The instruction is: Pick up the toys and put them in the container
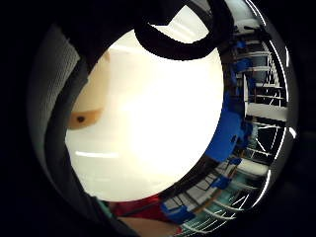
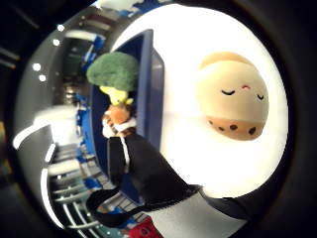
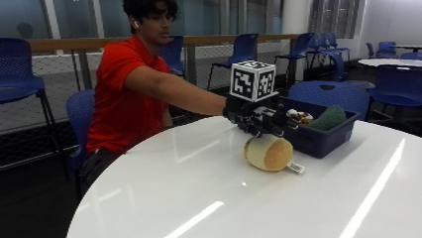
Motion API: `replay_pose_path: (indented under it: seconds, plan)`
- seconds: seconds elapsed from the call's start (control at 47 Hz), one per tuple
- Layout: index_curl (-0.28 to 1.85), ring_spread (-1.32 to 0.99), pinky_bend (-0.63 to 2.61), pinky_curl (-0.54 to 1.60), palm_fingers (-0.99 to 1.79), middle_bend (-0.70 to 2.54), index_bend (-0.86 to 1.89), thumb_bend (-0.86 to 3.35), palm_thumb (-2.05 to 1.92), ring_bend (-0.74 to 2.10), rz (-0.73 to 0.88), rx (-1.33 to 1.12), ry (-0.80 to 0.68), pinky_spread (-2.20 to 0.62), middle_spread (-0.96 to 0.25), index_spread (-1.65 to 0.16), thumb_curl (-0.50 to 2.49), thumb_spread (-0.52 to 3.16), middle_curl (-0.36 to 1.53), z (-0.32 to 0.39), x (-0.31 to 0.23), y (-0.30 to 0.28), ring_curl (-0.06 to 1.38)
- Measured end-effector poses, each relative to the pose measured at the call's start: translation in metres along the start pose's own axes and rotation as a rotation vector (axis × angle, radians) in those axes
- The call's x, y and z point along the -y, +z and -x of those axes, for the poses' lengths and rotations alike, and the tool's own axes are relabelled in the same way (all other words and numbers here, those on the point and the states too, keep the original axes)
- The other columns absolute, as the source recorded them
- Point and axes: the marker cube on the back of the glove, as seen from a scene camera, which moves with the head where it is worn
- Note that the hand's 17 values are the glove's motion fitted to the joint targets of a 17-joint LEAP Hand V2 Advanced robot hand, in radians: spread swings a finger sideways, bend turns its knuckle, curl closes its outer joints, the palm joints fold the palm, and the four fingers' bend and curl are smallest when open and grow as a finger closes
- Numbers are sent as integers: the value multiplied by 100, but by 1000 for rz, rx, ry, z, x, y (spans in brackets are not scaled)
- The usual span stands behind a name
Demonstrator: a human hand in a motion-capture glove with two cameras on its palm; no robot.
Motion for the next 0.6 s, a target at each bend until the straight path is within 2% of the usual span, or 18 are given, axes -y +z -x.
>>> replay_pose_path:
  seconds: [0.17, 0.596]
  plan:
    - [31, -1, 78, 33, -18, 14, 12, -11, -15, 17, 45, -90, 18, 8, -8, -37, 22, 94, 29, -2, 14, 24, 30]
    - [26, -2, 89, 36, -9, 15, 13, -9, -12, 20, 58, -104, 9, 9, -8, -37, 18, 96, 27, 6, 40, 46, 29]
